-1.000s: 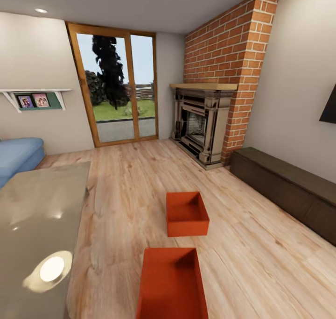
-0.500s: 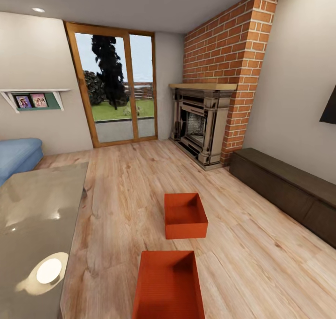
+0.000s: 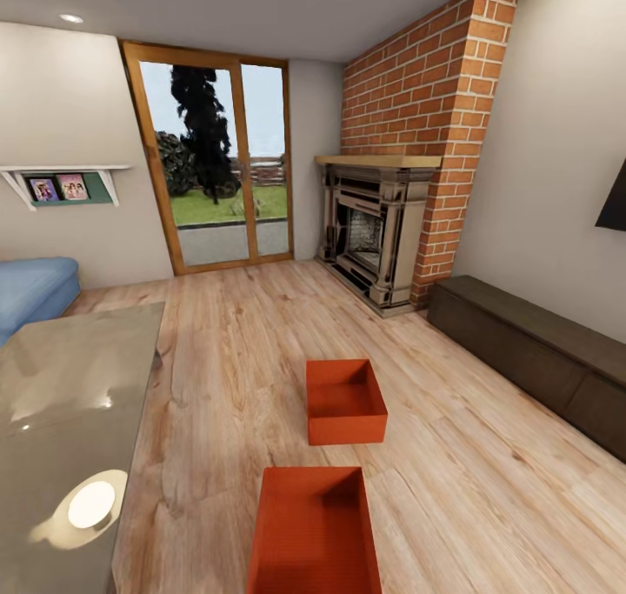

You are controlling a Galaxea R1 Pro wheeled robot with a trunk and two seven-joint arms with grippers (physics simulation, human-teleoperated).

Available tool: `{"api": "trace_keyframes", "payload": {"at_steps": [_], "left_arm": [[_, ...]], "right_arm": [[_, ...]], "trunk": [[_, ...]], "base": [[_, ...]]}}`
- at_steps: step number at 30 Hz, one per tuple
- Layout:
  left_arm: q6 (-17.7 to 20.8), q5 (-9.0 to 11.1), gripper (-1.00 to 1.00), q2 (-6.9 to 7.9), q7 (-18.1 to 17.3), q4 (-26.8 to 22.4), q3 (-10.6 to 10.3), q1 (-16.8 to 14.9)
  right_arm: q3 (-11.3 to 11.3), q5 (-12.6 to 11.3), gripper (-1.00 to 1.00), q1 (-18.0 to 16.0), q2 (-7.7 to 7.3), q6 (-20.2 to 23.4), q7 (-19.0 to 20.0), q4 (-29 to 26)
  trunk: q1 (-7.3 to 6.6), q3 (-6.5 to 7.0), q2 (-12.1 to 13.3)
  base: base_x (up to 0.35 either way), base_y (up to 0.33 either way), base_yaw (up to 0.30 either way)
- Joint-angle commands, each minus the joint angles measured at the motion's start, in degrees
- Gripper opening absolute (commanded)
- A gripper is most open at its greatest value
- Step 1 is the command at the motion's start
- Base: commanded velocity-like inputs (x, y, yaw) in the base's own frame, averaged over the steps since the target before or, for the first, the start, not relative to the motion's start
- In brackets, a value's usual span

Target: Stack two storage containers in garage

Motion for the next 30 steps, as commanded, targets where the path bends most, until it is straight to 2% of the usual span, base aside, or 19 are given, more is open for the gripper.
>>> {"api": "trace_keyframes", "payload": {"at_steps": [1,3,4,6,8,10,14,19,23,25,30], "left_arm": [[0.2,0.5,1.00,0.02,-0.5,-0.3,0.2,0.0],[0.3,0.6,1.00,0.03,0.1,-2.7,0.1,0.0],[0.4,0.6,1.00,0.03,0.6,-3.3,0.1,0.0],[0.5,0.6,1.00,0.00,2.2,-4.2,0.1,0.0],[0.5,0.7,1.00,-0.03,7.7,-5.3,0.0,0.0],[0.6,0.7,1.00,-0.09,11.4,-5.7,-0.1,0.0],[1.8,0.8,1.00,-0.44,14.5,-6.5,-0.2,0.0],[6.4,0.7,1.00,-1.17,15.5,-8.7,-0.2,0.0],[8.4,0.6,1.00,-1.39,15.8,-9.4,-0.2,0.0],[9.0,0.6,1.00,-1.49,16.0,-9.7,-0.2,0.0],[6.9,0.6,1.00,-1.53,16.2,-9.7,-0.1,0.0]], "right_arm": [[0.0,0.1,1.00,-0.6,0.69,0.0,-1.1,0.3],[0.0,0.2,1.00,-3.7,2.40,0.1,-6.8,1.9],[0.0,0.2,1.00,-4.6,2.65,0.2,-8.0,2.4],[0.1,0.3,1.00,-6.5,3.03,0.2,-10.0,4.1],[0.1,0.3,1.00,-11.3,3.72,0.3,-12.1,9.3],[0.1,0.3,1.00,-15.2,4.43,0.2,-13.0,14.6],[0.1,0.4,1.00,-19.7,4.99,0.0,-15.7,20.9],[0.1,0.4,1.00,-21.5,5.12,0.1,-18.4,23.1],[0.1,0.4,1.00,-22.0,5.16,0.1,-19.3,23.8],[0.1,0.4,1.00,-22.3,5.05,0.1,-19.7,24.2],[0.1,0.4,1.00,-22.3,4.95,-0.1,-19.6,24.6]], "trunk": [[0.00,-0.06,0.0],[0.00,-0.06,0.0],[0.00,-0.06,0.0],[0.00,-0.06,0.0],[0.00,-0.06,0.0],[0.00,-0.06,0.0],[0.00,-0.06,0.0],[0.00,-0.06,0.0],[0.00,-0.06,0.0],[0.00,-0.06,0.0],[0.00,-0.06,0.0]], "base": [[0.000,0.000,0.000],[0.000,0.000,0.000],[0.000,0.000,0.000],[0.000,0.000,0.000],[0.000,0.000,0.000],[0.000,0.000,0.000],[0.000,0.000,0.000],[0.000,0.000,0.000],[0.000,0.000,0.000],[0.000,0.000,0.000],[0.000,0.000,0.000]]}}
